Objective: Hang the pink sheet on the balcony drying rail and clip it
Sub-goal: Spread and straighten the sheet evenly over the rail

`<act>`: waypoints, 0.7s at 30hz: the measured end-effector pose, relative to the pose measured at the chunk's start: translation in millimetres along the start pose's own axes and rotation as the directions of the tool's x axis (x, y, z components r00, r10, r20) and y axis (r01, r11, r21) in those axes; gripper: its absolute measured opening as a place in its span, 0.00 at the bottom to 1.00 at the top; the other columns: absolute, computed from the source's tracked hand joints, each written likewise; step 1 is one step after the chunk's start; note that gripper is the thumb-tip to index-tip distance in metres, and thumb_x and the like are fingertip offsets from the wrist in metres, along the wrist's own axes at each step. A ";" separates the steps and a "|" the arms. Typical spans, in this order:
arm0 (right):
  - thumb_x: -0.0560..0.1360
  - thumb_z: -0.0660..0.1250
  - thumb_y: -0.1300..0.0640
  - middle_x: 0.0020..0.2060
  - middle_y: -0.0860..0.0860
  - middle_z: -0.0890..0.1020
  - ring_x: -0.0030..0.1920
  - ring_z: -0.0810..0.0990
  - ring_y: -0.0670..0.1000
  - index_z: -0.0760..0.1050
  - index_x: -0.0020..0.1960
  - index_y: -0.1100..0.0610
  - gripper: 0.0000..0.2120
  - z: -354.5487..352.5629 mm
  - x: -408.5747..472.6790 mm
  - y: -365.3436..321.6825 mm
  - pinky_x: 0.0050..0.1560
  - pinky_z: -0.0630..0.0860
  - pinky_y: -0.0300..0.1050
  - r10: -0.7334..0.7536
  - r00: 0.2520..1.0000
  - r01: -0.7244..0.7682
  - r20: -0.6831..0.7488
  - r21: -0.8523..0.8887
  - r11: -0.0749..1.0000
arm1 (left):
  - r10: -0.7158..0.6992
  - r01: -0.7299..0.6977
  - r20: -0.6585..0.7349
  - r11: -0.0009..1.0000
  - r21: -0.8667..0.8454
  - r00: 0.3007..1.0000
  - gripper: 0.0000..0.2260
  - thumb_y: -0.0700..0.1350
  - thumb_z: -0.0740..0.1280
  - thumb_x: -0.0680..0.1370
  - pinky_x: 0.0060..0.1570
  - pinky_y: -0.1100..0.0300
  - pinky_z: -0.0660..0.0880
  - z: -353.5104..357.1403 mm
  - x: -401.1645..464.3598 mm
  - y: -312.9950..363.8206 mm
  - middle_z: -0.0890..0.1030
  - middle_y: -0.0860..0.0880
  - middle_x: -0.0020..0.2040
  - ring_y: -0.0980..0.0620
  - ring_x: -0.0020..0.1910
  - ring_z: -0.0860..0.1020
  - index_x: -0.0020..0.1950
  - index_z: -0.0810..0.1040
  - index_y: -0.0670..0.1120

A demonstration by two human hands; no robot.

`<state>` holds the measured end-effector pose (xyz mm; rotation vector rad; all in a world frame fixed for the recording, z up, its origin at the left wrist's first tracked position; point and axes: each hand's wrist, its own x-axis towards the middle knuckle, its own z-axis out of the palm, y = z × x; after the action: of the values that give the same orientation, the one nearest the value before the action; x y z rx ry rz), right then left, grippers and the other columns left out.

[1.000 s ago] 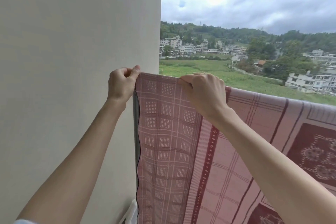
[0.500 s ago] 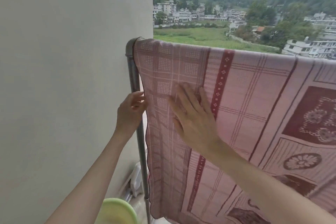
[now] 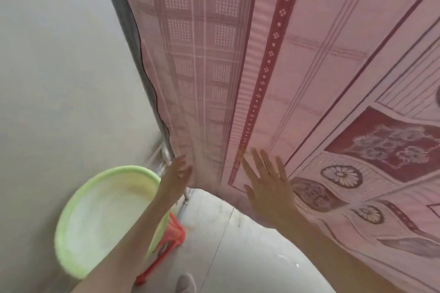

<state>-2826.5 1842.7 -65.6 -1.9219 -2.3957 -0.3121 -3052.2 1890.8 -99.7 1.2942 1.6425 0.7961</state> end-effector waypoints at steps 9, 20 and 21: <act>0.75 0.53 0.48 0.71 0.55 0.67 0.70 0.68 0.57 0.65 0.71 0.54 0.26 216.2 -78.2 -2.4 0.69 0.61 0.54 0.134 0.962 -0.195 0.237 0.258 0.946 | -0.304 0.308 0.056 0.944 -0.120 0.951 0.15 0.36 0.62 0.77 0.33 0.70 0.69 140.7 -6.3 -217.0 0.78 0.39 0.55 0.49 0.46 0.75 0.64 0.71 0.38; 0.74 0.66 0.52 0.61 0.54 0.74 0.61 0.75 0.57 0.73 0.54 0.52 0.10 452.8 -80.3 -22.0 0.59 0.74 0.56 0.259 0.575 -0.297 0.776 0.493 -0.818 | -0.244 0.335 0.231 0.715 -0.613 0.942 0.16 0.42 0.65 0.76 0.48 0.53 0.76 244.0 119.4 -371.5 0.77 0.45 0.56 0.44 0.54 0.77 0.64 0.70 0.44; 0.72 0.66 0.50 0.60 0.54 0.75 0.61 0.75 0.56 0.72 0.56 0.54 0.15 467.0 -76.7 -17.9 0.57 0.75 0.55 0.281 0.601 -0.218 0.748 0.492 -0.843 | -0.205 0.310 0.237 0.723 -0.618 0.950 0.13 0.43 0.65 0.76 0.51 0.52 0.76 251.5 131.5 -377.7 0.78 0.46 0.54 0.45 0.54 0.77 0.60 0.73 0.45</act>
<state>-2787.7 1854.4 -537.5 -1.1503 -0.0577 1.4665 -2987.4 1914.1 -567.1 0.5909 1.2116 0.9519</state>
